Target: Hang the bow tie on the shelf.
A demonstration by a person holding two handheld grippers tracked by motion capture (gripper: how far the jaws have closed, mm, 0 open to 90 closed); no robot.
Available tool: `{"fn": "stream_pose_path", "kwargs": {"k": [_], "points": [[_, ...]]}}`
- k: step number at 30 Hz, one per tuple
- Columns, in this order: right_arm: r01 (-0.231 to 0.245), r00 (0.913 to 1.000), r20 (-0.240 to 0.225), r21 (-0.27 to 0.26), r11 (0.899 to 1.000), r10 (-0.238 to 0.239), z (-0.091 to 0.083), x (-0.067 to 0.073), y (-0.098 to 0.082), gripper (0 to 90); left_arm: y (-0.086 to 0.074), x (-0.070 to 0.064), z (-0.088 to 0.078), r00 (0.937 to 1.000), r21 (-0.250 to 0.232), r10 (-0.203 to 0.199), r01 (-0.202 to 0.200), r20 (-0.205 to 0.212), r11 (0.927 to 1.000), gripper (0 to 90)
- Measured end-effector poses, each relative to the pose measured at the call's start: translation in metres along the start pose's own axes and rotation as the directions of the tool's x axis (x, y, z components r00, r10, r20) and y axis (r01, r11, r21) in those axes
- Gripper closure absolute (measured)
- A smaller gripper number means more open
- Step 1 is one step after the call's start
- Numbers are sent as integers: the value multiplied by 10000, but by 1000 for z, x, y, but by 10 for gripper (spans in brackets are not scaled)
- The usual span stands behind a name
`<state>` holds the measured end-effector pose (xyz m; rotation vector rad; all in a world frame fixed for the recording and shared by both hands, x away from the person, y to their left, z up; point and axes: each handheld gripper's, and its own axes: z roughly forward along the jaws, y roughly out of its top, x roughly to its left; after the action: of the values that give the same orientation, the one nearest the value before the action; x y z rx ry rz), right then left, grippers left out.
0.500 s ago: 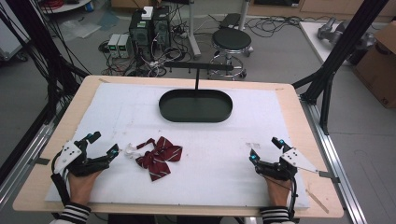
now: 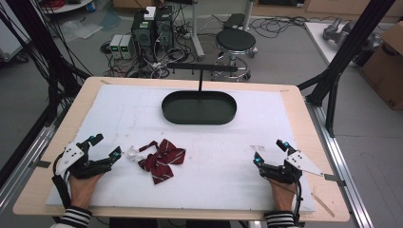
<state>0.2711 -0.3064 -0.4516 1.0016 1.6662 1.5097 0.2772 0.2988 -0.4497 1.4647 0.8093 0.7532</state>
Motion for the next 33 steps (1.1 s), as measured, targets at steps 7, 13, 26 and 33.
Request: {"fn": "stream_pose_path", "kwargs": {"k": [7,13,26,33], "points": [[-47,10000,67,-21,10000,47,0,-1,0,22,25,-1,0,9995,100,227,-229,197,9997,137],[-74,10000,66,53,10000,74,0,0,0,23,57,-10,4,9928,791,742,-817,935,9935,140],[-44,9999,124,-21,10000,44,0,1,0,22,100,-41,37,9560,3457,1340,-2222,2611,9116,142],[-103,9999,108,-89,9999,104,-1,0,0,22,103,-57,61,9377,4473,1145,-2609,3281,8555,168]]}}
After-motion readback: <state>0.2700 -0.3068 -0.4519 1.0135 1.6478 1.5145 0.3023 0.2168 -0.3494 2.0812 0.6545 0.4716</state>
